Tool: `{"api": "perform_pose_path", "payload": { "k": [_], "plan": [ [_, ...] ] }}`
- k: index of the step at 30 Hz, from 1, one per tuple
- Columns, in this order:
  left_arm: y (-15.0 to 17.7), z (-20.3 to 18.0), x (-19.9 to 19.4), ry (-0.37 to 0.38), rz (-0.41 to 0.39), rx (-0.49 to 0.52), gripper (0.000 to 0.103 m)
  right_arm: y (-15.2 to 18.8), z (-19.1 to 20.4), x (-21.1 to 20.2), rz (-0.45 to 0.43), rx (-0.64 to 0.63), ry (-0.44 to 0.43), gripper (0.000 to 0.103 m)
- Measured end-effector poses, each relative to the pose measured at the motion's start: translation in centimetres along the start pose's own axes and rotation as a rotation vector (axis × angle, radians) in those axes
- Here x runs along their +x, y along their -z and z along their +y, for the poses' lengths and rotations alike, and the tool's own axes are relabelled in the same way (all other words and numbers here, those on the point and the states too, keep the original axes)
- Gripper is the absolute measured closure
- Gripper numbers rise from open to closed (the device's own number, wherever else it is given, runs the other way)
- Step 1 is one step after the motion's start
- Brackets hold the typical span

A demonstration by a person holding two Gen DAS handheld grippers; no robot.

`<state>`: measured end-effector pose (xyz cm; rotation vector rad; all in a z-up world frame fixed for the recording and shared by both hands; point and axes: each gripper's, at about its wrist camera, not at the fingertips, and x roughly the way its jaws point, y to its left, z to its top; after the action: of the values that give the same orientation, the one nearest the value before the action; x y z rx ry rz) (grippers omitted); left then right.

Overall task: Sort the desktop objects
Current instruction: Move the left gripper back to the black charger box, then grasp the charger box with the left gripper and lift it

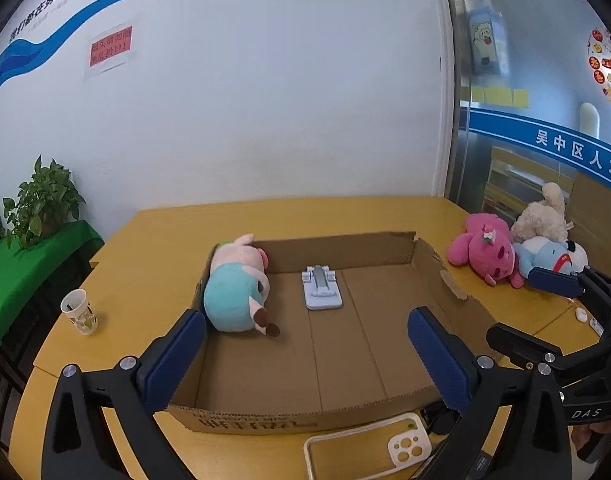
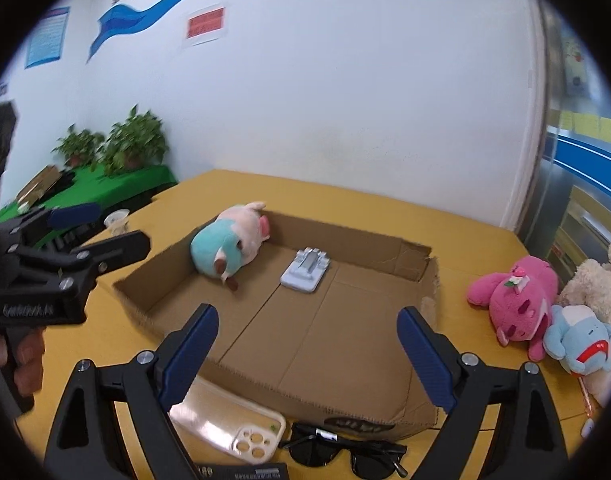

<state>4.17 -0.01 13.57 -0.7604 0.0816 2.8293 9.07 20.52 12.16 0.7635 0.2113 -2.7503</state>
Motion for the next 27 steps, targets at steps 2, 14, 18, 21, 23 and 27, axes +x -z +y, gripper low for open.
{"api": "perform_pose_path", "payload": {
  "k": [2, 14, 18, 21, 23, 27],
  "plan": [
    [1.6, 0.1, 0.4, 0.045, 0.045, 0.01, 0.0, 2.2, 0.1, 0.0, 0.05, -0.049, -0.072, 0.012],
    [15.1, -2.5, 3.1, 0.335, 0.469, -0.036, 0.0, 16.5, 1.3, -0.1, 0.405, -0.108, -0.373, 0.012],
    [16.7, -3.4, 3.7, 0.365, 0.51, -0.019, 0.001, 16.4, 3.8, 0.7, 0.423, -0.078, -0.469, 0.011],
    [17.1, -2.4, 3.9, 0.359, 0.523, -0.039, 0.002, 15.8, 6.7, -0.7, 0.347, -0.138, -0.592, 0.012],
    [17.3, -1.3, 3.9, 0.353, 0.529, -0.065, 0.002, 15.6, 7.2, -1.0, 0.317, -0.161, -0.557, 0.012],
    [17.9, 0.3, 4.1, 0.384, 0.546, -0.114, 0.01, 16.5, 7.3, -0.1, 0.379, -0.13, -0.552, 0.012]
  ]
}}
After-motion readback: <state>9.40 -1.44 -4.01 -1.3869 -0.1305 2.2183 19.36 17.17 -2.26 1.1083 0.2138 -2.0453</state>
